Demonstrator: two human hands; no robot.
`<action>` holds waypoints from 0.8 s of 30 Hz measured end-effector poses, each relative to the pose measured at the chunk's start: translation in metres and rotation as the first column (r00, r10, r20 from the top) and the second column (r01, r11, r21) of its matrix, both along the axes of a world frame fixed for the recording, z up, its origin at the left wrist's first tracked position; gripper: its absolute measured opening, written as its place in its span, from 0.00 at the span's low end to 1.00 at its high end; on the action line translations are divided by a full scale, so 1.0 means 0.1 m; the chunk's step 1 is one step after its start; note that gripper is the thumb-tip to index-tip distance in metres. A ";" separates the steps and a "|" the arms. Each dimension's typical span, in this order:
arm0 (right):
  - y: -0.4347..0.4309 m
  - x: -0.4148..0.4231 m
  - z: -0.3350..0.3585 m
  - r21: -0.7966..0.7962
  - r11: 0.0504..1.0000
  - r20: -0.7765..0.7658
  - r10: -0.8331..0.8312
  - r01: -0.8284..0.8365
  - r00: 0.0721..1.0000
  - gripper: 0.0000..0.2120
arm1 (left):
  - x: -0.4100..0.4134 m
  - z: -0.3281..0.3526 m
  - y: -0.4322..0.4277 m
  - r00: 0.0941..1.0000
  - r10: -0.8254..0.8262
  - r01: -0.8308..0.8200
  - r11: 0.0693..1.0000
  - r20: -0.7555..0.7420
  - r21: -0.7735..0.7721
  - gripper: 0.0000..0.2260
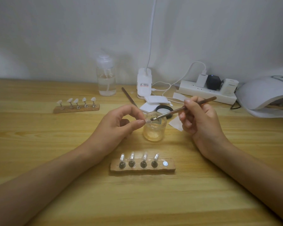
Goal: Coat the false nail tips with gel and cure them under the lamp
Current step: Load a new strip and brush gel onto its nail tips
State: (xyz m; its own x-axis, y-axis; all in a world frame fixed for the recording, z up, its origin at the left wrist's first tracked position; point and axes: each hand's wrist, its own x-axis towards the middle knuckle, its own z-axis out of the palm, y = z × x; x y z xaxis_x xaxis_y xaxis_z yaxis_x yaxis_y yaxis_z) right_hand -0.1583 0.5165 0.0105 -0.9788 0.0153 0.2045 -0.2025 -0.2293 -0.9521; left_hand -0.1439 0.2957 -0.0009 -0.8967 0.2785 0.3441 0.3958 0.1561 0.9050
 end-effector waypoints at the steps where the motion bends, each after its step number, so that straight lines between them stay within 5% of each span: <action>1: 0.01 -0.01 0.00 -0.012 1.000 0.014 -0.029 0.029 0.999 0.11 | 0.00 0.00 0.00 1.000 0.001 -0.001 1.000 -0.001 -0.003 0.02; 8: -0.02 0.03 0.02 0.034 0.997 -0.073 0.070 -0.068 0.995 0.09 | 0.00 0.01 0.01 1.000 -0.004 0.004 1.000 0.004 -0.010 0.02; 14: 0.00 0.00 0.02 0.019 0.999 -0.025 -0.046 0.046 0.999 0.11 | 0.01 0.01 0.01 1.000 -0.004 0.004 1.000 0.004 -0.013 0.02; 19: -0.01 0.03 0.02 0.049 0.997 -0.092 0.064 -0.060 0.994 0.08 | 0.01 0.01 0.01 1.000 -0.005 0.005 1.000 0.009 -0.020 0.02; 24: 0.00 0.01 0.01 0.042 0.998 -0.029 -0.046 0.047 0.999 0.11 | 0.01 0.01 0.01 1.000 -0.014 0.014 1.000 0.028 -0.017 0.02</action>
